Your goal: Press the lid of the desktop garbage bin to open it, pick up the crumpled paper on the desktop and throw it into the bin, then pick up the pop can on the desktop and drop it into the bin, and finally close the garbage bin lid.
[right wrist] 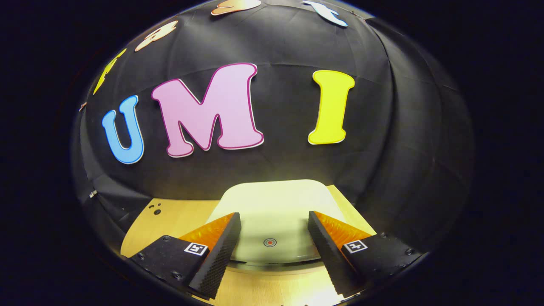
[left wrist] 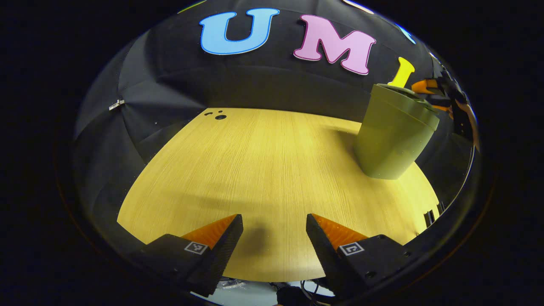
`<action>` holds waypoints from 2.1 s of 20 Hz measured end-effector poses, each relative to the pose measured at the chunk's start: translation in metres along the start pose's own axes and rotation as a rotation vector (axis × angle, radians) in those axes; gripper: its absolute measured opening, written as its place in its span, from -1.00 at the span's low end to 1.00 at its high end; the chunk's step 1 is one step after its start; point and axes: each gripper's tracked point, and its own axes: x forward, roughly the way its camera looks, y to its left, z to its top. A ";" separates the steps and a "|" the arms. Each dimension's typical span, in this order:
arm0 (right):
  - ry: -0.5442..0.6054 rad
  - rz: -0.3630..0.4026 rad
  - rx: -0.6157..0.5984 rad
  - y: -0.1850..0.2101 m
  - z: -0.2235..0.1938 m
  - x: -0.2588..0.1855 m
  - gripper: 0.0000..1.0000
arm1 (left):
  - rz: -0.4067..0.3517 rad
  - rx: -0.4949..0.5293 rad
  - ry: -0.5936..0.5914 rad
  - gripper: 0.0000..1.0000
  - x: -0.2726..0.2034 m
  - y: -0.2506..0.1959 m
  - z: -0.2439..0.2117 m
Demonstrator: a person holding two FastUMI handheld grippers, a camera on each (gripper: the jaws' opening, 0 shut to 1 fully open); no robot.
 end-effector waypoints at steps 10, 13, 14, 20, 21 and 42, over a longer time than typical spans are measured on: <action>0.020 -0.041 0.001 0.001 -0.013 -0.001 1.00 | -0.064 0.035 -0.096 0.92 0.000 -0.012 0.034; -0.011 -0.049 -0.070 0.001 -0.016 -0.005 1.00 | -0.073 0.031 -0.104 0.92 -0.002 -0.011 0.037; -0.010 -0.045 -0.063 0.005 -0.017 -0.006 1.00 | -0.075 0.028 -0.108 0.92 -0.002 -0.009 0.038; -0.030 -0.012 -0.052 0.010 -0.015 -0.015 1.00 | -0.084 0.035 -0.184 0.92 -0.020 -0.008 0.064; -0.030 -0.020 -0.051 0.009 -0.015 -0.020 0.99 | -0.084 0.028 -0.206 0.92 -0.026 -0.009 0.072; -0.248 0.128 -0.107 0.099 -0.041 -0.163 0.98 | -0.012 0.137 -0.544 0.92 -0.111 -0.008 0.131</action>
